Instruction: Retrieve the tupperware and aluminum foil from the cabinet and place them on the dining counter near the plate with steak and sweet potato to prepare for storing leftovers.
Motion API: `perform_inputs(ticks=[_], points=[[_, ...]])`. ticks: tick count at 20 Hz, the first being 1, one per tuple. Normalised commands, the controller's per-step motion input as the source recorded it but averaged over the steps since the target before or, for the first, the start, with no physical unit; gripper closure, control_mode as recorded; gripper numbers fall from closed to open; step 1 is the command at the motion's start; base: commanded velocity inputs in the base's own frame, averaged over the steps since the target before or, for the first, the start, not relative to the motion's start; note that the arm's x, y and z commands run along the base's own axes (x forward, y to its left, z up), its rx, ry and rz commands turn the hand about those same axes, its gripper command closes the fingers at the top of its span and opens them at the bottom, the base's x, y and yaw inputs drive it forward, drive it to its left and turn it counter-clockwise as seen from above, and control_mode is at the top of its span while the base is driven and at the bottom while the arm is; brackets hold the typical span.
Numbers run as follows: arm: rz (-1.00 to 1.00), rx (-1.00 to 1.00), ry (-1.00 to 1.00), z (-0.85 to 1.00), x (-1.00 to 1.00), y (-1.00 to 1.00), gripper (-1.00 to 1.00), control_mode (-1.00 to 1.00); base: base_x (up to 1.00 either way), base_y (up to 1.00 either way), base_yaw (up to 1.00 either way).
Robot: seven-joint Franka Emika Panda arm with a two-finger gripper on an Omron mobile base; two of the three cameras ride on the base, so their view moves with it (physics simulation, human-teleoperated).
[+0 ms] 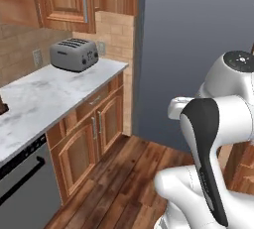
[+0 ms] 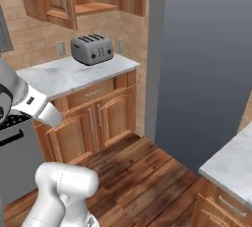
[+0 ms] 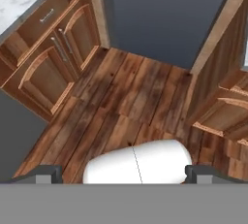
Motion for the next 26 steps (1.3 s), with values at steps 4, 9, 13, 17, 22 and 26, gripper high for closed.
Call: perform_inputs(ticks=[4,9,13,17,22,26], points=[[0.0,0.0,0.0,0.0,0.0,0.0,-1.0,1.0,1.0,-0.7,0.26],[0.0,0.0,0.0,0.0,0.0,0.0,-1.0,1.0,1.0,-0.58,0.26],[0.0,0.0,0.0,0.0,0.0,0.0,-1.0,1.0,1.0,-0.43,0.28],[0.0,0.0,0.0,0.0,0.0,0.0,-1.0,1.0,1.0,-0.24,0.32],[0.0,0.0,0.0,0.0,0.0,0.0,-1.0,1.0,1.0,-0.01,0.33],[0.0,0.0,0.0,0.0,0.0,0.0,-1.0,1.0,1.0,0.0,0.38]])
